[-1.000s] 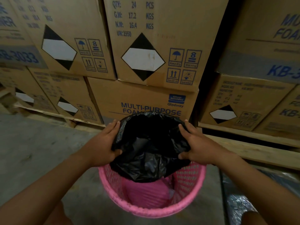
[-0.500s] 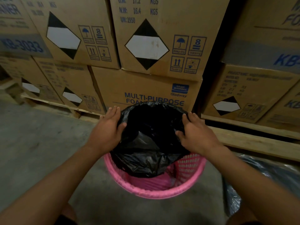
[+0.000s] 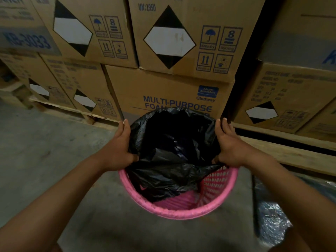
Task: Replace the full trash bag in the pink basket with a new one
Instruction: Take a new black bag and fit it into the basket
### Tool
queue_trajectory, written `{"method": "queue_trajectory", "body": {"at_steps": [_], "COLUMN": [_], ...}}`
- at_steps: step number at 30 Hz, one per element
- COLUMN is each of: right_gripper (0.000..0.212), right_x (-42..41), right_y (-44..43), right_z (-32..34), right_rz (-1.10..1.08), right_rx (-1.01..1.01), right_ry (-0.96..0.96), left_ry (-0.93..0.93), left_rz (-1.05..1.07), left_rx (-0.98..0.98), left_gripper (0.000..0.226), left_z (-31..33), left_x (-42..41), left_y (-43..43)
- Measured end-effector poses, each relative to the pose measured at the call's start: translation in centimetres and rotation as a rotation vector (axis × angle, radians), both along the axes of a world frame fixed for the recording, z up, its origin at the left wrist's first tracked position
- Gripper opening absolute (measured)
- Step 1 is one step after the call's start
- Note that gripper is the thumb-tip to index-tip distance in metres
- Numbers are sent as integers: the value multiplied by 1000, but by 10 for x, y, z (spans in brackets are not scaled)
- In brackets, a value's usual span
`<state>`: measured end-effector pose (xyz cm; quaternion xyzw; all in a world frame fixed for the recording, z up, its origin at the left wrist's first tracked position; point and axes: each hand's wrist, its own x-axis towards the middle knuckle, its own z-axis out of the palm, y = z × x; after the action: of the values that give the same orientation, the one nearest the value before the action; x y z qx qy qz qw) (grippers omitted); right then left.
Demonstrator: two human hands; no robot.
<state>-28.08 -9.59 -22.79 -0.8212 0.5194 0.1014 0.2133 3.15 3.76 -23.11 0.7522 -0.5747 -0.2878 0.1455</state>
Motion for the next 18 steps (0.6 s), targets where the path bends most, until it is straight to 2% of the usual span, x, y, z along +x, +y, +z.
{"method": "queue_trajectory", "body": {"at_steps": [3, 6, 10, 12, 14, 18], "right_gripper": [138, 133, 109, 101, 108, 140], "right_x": [-12, -25, -31, -26, -22, -27], "right_y": [-1, 1, 17, 26, 30, 31], "right_z": [7, 10, 10, 11, 10, 5], "right_rz": [25, 43, 114, 130, 83, 56], "right_rx": [82, 83, -151, -168, -85, 61], "right_ry": [-81, -117, -116, -149, -191, -186], "left_ry": [34, 38, 36, 21, 1, -123], "left_rz": [8, -21, -38, -19, 16, 33], "left_rx": [10, -7, -4, -19, -26, -9], "left_gripper": [132, 131, 128, 129, 130, 126], "left_z": [7, 8, 5, 4, 3, -2], "left_x": [0, -5, -10, -11, -16, -31], "left_y": [11, 30, 54, 63, 71, 86]}}
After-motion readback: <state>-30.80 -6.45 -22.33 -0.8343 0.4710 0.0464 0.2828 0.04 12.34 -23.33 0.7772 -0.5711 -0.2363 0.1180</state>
